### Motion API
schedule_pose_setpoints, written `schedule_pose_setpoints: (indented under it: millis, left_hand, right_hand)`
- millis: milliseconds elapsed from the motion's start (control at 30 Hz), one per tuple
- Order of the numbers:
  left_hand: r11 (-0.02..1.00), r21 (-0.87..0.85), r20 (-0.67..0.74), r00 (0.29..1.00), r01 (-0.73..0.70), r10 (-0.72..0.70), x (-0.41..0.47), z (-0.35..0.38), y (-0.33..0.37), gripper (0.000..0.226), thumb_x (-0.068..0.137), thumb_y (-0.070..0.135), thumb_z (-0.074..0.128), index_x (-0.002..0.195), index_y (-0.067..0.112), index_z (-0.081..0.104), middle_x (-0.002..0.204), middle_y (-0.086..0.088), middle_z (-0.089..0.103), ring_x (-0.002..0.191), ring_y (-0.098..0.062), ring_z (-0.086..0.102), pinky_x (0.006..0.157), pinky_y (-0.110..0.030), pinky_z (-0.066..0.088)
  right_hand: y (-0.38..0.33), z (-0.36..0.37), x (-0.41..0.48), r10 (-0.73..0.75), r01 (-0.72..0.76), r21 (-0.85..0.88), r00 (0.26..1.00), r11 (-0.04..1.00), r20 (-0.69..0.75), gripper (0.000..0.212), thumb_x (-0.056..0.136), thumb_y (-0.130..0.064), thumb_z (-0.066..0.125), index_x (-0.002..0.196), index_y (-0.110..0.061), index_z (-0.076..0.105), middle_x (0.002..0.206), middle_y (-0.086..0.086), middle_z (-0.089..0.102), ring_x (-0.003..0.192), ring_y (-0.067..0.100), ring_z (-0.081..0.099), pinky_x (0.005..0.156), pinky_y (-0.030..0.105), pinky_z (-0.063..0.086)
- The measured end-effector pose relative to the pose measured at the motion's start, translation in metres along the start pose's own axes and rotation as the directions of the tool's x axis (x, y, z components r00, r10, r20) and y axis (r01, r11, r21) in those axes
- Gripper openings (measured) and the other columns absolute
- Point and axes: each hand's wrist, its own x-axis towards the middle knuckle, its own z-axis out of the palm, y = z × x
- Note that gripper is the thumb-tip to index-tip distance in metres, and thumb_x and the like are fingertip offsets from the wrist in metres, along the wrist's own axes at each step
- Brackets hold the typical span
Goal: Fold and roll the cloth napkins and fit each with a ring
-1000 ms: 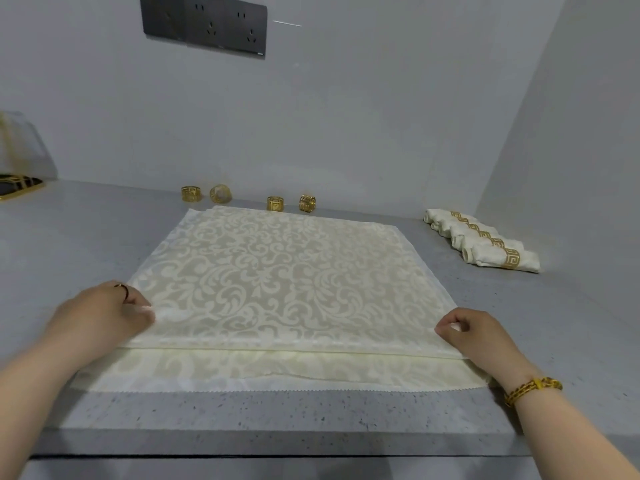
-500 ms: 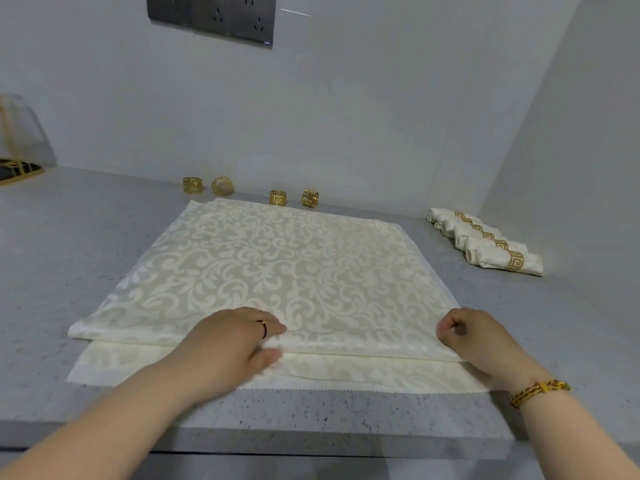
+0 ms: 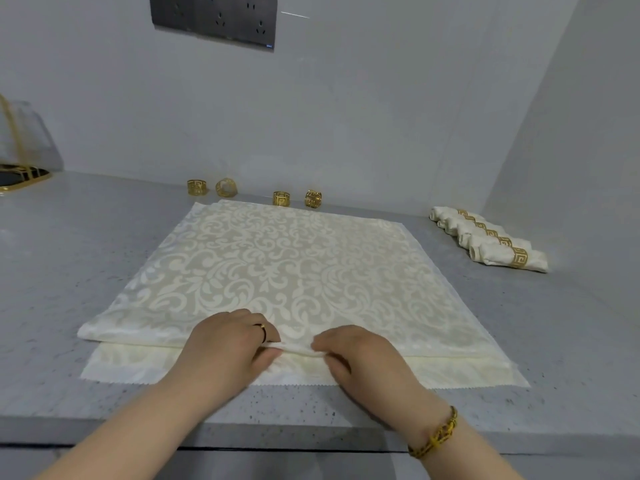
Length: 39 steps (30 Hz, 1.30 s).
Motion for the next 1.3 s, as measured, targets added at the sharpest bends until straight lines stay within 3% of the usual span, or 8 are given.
schedule_pose_setpoints:
  millis: [167, 300, 533, 767, 933, 1067, 1167, 1300]
  left_hand:
    - [0.966, -0.222, 0.057, 0.990, 0.135, -0.126, -0.004, 0.003, -0.008, 0.013, 0.085, 0.034, 0.060, 0.074, 0.042, 0.059, 0.076, 0.022, 0.059, 0.092, 0.005, 0.048, 0.064, -0.006, 0.038]
    - [0.867, -0.424, 0.125, 0.965, 0.262, -0.231, -0.005, 0.001, -0.011, 0.017, 0.082, 0.033, 0.063, 0.072, 0.044, 0.056, 0.086, 0.028, 0.061, 0.085, 0.008, 0.055, 0.072, -0.004, 0.038]
    - [0.917, -0.181, 0.015, 0.933, 0.355, -0.358, 0.002, 0.000, -0.020, 0.020, 0.088, 0.039, 0.053, 0.104, 0.032, 0.063, 0.103, 0.021, 0.061, 0.104, -0.003, 0.054, 0.069, -0.014, 0.035]
    - [0.891, -0.152, 0.162, 0.900, 0.428, -0.405, 0.000, -0.022, -0.053, 0.018, 0.086, 0.039, 0.056, 0.102, 0.032, 0.060, 0.074, 0.018, 0.053, 0.069, 0.001, 0.051, 0.057, -0.014, 0.033]
    - [0.945, -0.114, 0.052, 0.951, 0.308, -0.304, -0.004, -0.023, -0.053, 0.023, 0.083, 0.033, 0.063, 0.077, 0.044, 0.043, 0.073, 0.020, 0.049, 0.066, 0.001, 0.046, 0.054, -0.012, 0.029]
    - [0.998, -0.030, 0.007, 0.998, -0.063, 0.063, -0.006, -0.017, -0.060, 0.035, 0.057, 0.003, 0.083, 0.064, 0.033, 0.067, 0.069, 0.024, 0.059, 0.073, -0.003, 0.047, 0.057, -0.003, 0.031]
    - [0.973, 0.090, 0.052, 0.976, -0.214, 0.210, -0.013, -0.017, -0.064, 0.016, 0.067, 0.017, 0.064, 0.072, 0.027, 0.075, 0.071, 0.018, 0.068, 0.079, -0.003, 0.046, 0.062, -0.009, 0.042]
    - [0.993, -0.052, 0.088, 0.990, -0.103, 0.107, -0.023, -0.021, -0.079, 0.037, 0.071, 0.035, 0.041, 0.083, 0.026, 0.075, 0.085, 0.033, 0.056, 0.093, 0.014, 0.043, 0.068, -0.004, 0.038]
  right_hand:
    - [0.022, -0.006, -0.014, 0.175, -0.162, 0.172, 0.982, 0.972, -0.067, 0.030, 0.076, -0.013, 0.050, 0.097, -0.012, 0.072, 0.100, -0.001, 0.071, 0.110, 0.003, 0.043, 0.093, -0.001, 0.027]
    - [0.039, -0.023, -0.025, 0.331, -0.304, 0.327, 0.943, 0.895, -0.028, 0.019, 0.087, -0.007, 0.057, 0.094, -0.016, 0.071, 0.095, -0.009, 0.065, 0.097, -0.013, 0.051, 0.081, -0.001, 0.038]
    - [0.054, -0.039, -0.013, 0.425, -0.428, 0.270, 0.902, 0.863, 0.072, 0.016, 0.089, -0.012, 0.053, 0.092, -0.022, 0.065, 0.081, -0.025, 0.053, 0.075, -0.010, 0.053, 0.070, 0.000, 0.038]
    - [0.063, -0.038, 0.001, 0.388, -0.405, 0.094, 0.908, 0.909, 0.159, 0.008, 0.092, -0.022, 0.048, 0.088, -0.025, 0.053, 0.071, -0.014, 0.052, 0.065, 0.004, 0.048, 0.063, 0.017, 0.038]
    - [0.067, -0.038, 0.000, 0.327, -0.333, 0.023, 0.935, 0.943, 0.139, 0.006, 0.089, -0.019, 0.051, 0.091, -0.022, 0.046, 0.079, -0.011, 0.045, 0.067, 0.007, 0.045, 0.063, 0.019, 0.037]
    - [0.066, -0.035, 0.000, 0.172, -0.166, -0.156, 0.985, 0.974, 0.025, 0.016, 0.076, 0.000, 0.057, 0.076, -0.014, 0.064, 0.078, -0.003, 0.060, 0.073, 0.016, 0.054, 0.065, 0.023, 0.042]
    - [0.067, -0.035, -0.008, 0.038, -0.028, -0.254, 0.999, 0.967, 0.033, 0.013, 0.063, -0.011, 0.059, 0.059, -0.019, 0.067, 0.059, -0.010, 0.063, 0.052, 0.010, 0.058, 0.048, 0.018, 0.048]
    - [0.073, -0.038, -0.016, 0.011, 0.022, -0.284, 0.993, 0.959, 0.115, 0.030, 0.073, -0.025, 0.041, 0.062, -0.016, 0.068, 0.062, -0.007, 0.063, 0.055, 0.012, 0.058, 0.048, 0.026, 0.052]
